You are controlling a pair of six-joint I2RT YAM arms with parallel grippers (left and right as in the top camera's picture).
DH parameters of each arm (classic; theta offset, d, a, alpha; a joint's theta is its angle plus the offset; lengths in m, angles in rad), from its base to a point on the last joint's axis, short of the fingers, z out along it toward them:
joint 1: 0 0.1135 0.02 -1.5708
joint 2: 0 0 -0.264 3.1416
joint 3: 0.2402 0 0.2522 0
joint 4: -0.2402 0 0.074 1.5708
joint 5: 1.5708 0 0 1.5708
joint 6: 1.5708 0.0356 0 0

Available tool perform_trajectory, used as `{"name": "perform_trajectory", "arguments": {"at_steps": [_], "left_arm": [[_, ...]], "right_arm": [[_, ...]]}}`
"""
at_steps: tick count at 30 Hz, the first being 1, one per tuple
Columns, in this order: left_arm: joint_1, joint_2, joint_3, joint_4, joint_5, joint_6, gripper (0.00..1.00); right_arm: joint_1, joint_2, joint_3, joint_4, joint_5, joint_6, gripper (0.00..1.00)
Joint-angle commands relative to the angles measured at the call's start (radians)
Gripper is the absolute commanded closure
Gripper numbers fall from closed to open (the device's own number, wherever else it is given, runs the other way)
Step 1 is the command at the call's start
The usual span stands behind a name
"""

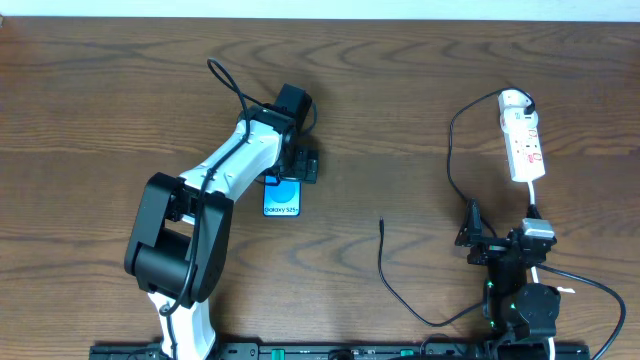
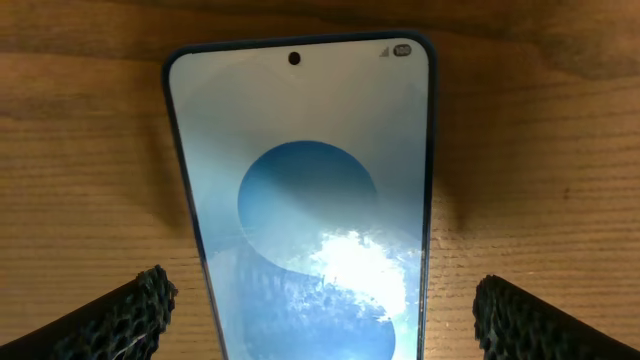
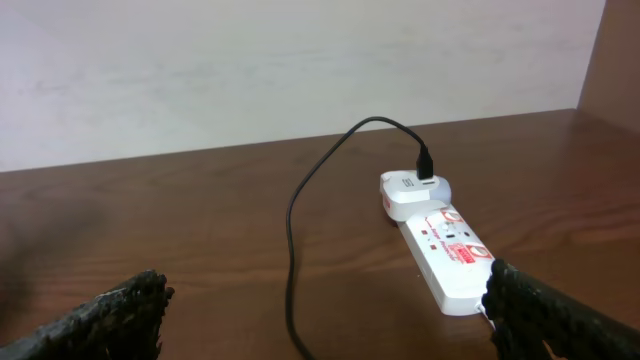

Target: Plug charger to phone and switch on socket

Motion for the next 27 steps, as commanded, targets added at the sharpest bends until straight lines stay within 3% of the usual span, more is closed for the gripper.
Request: {"name": "perform_trajectory", "arguments": {"at_steps": [1,27], "left_arm": [[0.003,0.016,0.012,-0.001,-0.031,-0.035,0.02],[0.003,0.017,-0.014,0.007,-0.033,-0.037,0.02]], "right_arm": [[0.003,-0.008,-0.002,-0.003,-0.002,-0.013,0.01],[0.003,-0.008,-0.002,-0.003,-0.003,-0.013,0.01]]}}
